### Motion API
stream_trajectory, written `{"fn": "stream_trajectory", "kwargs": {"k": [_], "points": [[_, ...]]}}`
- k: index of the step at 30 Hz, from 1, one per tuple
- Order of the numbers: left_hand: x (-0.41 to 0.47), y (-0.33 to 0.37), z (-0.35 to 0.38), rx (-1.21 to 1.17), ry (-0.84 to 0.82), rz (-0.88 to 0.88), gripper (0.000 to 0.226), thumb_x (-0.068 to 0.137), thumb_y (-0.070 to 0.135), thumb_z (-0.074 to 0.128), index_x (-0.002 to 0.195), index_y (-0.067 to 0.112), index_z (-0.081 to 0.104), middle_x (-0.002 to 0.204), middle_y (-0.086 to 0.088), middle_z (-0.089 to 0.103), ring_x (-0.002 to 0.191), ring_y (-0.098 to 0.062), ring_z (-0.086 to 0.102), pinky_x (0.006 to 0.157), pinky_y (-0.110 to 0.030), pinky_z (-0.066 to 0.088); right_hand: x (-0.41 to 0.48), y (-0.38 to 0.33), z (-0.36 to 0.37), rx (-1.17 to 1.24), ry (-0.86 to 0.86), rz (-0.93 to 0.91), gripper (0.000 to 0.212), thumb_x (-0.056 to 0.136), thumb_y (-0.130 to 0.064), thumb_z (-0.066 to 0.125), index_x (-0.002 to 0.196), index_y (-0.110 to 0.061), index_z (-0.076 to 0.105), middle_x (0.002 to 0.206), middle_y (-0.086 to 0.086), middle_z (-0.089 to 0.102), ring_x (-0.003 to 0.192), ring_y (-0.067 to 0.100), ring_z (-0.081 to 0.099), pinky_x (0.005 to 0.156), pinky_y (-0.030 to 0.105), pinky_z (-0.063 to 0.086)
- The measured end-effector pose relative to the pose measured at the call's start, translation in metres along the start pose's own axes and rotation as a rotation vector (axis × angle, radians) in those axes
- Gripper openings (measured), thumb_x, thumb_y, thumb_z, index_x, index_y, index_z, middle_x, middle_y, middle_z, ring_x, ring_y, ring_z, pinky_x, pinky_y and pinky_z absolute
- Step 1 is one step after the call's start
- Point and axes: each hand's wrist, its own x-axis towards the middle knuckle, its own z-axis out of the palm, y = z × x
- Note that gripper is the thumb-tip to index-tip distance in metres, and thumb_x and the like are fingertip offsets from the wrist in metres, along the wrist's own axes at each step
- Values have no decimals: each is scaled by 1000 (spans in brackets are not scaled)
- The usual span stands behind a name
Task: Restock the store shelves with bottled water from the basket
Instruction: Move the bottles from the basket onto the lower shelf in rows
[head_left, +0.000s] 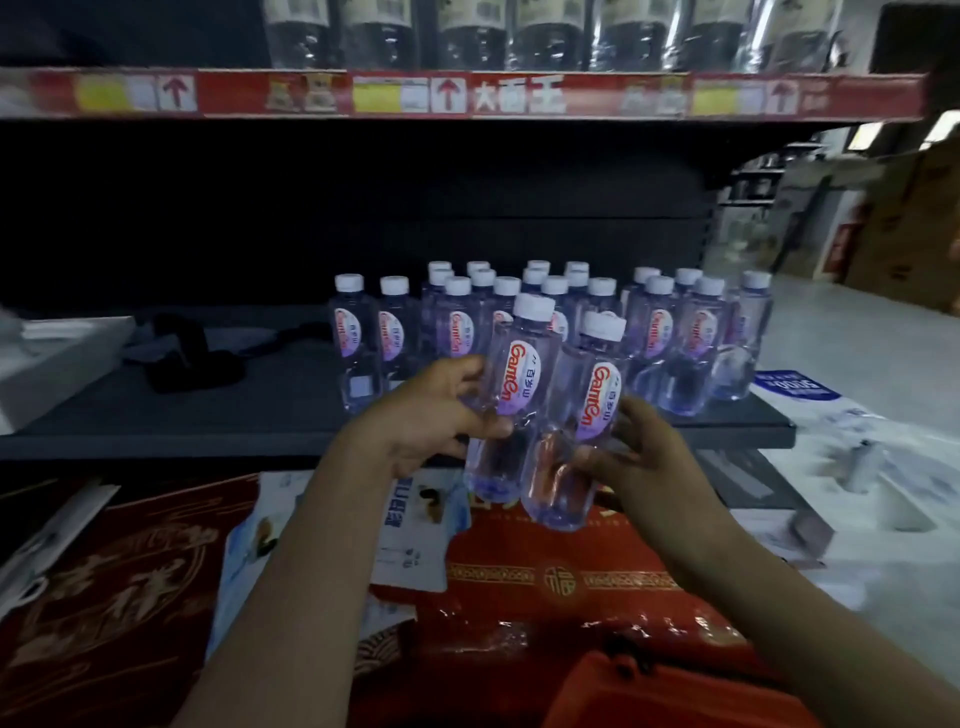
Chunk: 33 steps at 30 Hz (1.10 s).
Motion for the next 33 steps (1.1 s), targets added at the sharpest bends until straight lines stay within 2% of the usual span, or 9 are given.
{"fn": "stream_trajectory", "kwargs": {"k": [4,8,13,15,17,21,27,30,33], "points": [[4,-23,-44,-66,178,46,50,80,-7,72,115,28,65,119,5,69,116,-17,62,97,-45,51,37,4,57,-57,4,-33,43,90,7,60,129,-7,49,106,6,64,87,18,63,65,18,53],[10,-42,-77,-148,346,64,47,83,-15,64,117,17,63,117,0,69,112,-18,64,93,-35,52,73,20,109,-261,13,-130,51,90,-8,66,136,-15,44,101,-15,58,91,6,62,84,24,52],[22,-59,-101,-179,486,146,46,83,-18,60,102,24,61,104,4,70,94,-8,66,83,-30,54,105,31,152,-568,53,-272,37,97,-4,57,129,-20,51,89,-24,56,68,-4,57,63,14,47],[25,-66,-106,-204,536,147,45,84,-18,60,102,23,60,102,5,70,92,-8,66,84,-31,54,110,27,158,-401,33,-210,29,103,-4,45,111,-27,59,78,-26,64,54,-2,57,52,14,45],[28,-74,-110,-232,559,137,45,83,-17,60,105,23,60,104,4,70,96,-12,66,87,-36,54,112,29,170,-441,23,-220,31,104,-5,44,104,-33,58,88,-27,70,69,-4,63,62,18,49],[32,-86,-114,-232,602,160,44,85,-13,60,115,18,51,113,2,67,108,-16,64,93,-37,52,119,36,178,-434,30,-219,59,95,-9,60,147,-21,36,132,3,58,117,18,56,89,20,38],[41,-91,-101,-129,704,266,38,86,0,67,110,21,47,121,-8,60,112,-22,62,91,-41,54,137,41,181,-461,71,-203,62,98,-10,56,152,-14,27,144,8,43,118,17,44,88,12,27],[43,-98,-99,-37,795,271,39,78,22,71,113,30,55,121,-11,59,112,-25,61,92,-48,54,138,43,179,-483,94,-229,61,96,-18,61,149,-14,31,143,7,47,128,22,44,98,24,34],[39,-97,-95,-26,811,295,40,85,12,71,119,28,58,113,-3,65,103,-8,65,85,-28,57,133,41,173,-439,94,-250,47,95,-22,63,135,-17,38,121,-2,56,113,19,54,86,29,43]]}}
